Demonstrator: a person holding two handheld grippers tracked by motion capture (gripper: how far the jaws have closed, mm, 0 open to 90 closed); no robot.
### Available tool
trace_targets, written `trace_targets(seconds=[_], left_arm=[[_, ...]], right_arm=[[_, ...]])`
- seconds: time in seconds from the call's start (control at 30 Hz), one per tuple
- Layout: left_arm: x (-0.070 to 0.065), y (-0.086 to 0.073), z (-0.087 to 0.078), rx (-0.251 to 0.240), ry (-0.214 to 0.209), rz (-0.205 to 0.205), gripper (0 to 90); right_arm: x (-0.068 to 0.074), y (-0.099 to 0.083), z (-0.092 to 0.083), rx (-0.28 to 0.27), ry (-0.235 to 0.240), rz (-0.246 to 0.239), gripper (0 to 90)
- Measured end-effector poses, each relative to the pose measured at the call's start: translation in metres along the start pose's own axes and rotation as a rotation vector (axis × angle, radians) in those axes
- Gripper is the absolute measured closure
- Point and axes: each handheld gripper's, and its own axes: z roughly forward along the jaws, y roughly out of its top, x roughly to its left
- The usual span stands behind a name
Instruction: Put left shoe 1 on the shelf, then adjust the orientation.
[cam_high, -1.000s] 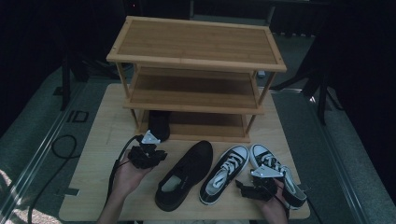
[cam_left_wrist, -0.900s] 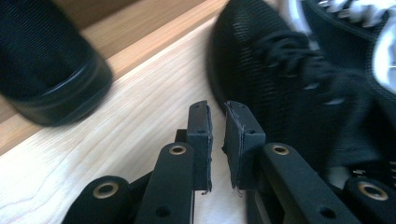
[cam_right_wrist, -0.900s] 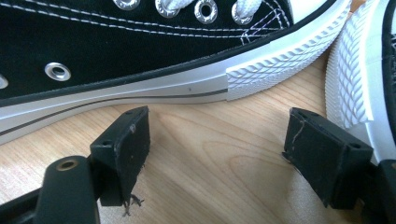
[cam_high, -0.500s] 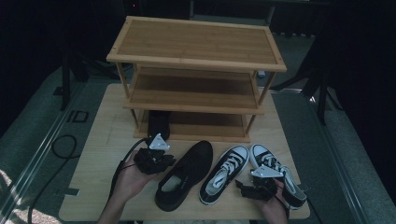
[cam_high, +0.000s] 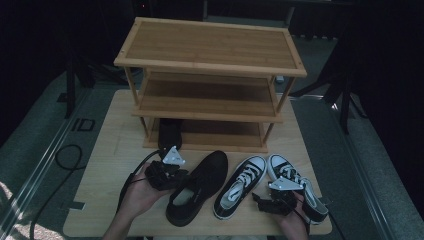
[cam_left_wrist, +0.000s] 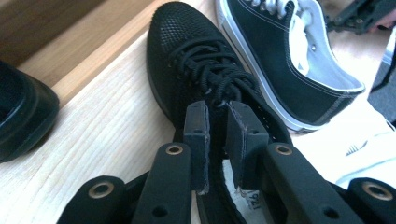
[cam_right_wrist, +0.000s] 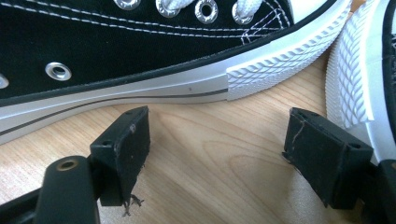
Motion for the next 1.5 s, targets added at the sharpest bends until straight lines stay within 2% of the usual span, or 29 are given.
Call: trace_targets(seconds=[0.13,0.3,0.47,0.63,0.9,1.33,1.5], left_arm=[[-0.003,0.002,0.004,0.032,0.006,0.020,78.2],[-0.005,0.004,0.007,0.044,0.008,0.031,77.9],[-0.009,0.004,0.014,0.084,0.028,0.054,77.8],[-0.008,0.004,0.021,0.114,0.052,0.054,78.0],[-0.005,0.004,0.026,0.122,0.040,0.043,78.4],[-0.004,0.009,0.029,0.178,0.042,0.041,79.6],[-0.004,0.011,0.029,0.188,0.052,0.035,87.2]], right_arm=[[0.000,0.000,0.000,0.000,0.000,0.000,22.3],[0.000,0.000,0.000,0.000,0.000,0.000,22.3],[0.000,0.000,0.000,0.000,0.000,0.000,22.3],[0.000,0.000,0.000,0.001,0.001,0.001,22.3],[0.000,0.000,0.000,0.001,0.001,0.001,22.3],[0.000,0.000,0.000,0.001,0.001,0.000,22.2],[0.000,0.000,0.000,0.001,0.001,0.000,22.2]])
